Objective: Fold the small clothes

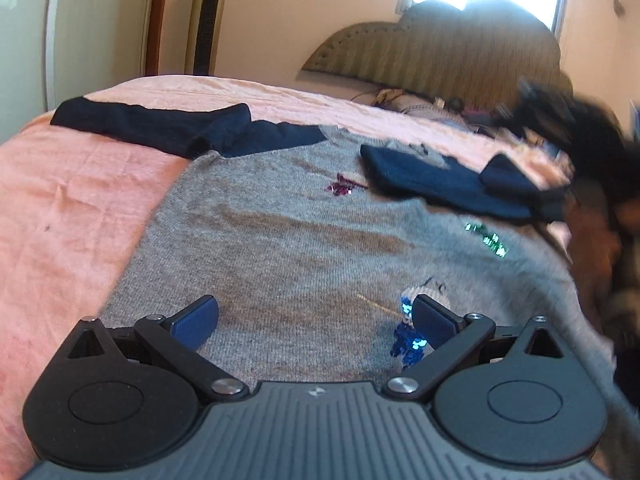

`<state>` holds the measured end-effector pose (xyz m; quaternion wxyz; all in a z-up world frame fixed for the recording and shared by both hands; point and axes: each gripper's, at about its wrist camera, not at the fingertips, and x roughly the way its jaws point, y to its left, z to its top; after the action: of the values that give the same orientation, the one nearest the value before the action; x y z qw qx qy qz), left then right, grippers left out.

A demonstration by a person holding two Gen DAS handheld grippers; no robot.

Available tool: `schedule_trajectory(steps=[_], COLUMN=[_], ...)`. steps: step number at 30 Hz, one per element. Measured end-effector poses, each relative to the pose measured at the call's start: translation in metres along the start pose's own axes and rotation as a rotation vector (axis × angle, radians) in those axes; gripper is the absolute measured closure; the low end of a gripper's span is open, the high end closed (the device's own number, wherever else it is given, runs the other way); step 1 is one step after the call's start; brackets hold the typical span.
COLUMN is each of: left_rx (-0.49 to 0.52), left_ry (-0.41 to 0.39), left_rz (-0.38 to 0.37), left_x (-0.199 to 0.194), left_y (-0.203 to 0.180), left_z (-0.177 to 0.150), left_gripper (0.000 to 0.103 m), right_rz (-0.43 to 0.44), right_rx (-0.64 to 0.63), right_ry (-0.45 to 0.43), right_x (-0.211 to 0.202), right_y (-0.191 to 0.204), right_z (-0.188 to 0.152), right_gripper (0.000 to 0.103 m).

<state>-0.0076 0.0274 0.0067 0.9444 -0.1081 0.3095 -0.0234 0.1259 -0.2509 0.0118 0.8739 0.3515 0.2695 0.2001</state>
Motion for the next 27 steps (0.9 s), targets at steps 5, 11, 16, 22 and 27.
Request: schedule_trajectory(steps=[5,11,16,22,27], left_rx=[-0.209,-0.274,-0.176,-0.006,0.048], left_ry=[-0.024,0.168,0.207,0.171,0.058], left_rz=[-0.259,-0.325,-0.186,-0.094,-0.018], left_x=[0.002,0.113,0.165,0.163,0.133], left_y=[0.007,-0.017,-0.049,-0.072,-0.046], left_z=[0.052,0.114,0.119,0.128,0.15], left_gripper=[0.0,0.0,0.049,0.096,0.096], right_rz=[-0.075,-0.026,0.018,0.03,0.029], right_rx=[-0.132,-0.073,-0.051,-0.051,-0.053], right_ry=[-0.036,-0.031,-0.042,-0.04,-0.036], right_x=[-0.052,-0.05,-0.051,-0.053,-0.052], right_y=[-0.031,-0.047,-0.052,-0.053,-0.053], right_z=[-0.034,-0.034,-0.031,-0.033,-0.033], right_gripper=[0.01,0.001,0.0,0.0,0.0])
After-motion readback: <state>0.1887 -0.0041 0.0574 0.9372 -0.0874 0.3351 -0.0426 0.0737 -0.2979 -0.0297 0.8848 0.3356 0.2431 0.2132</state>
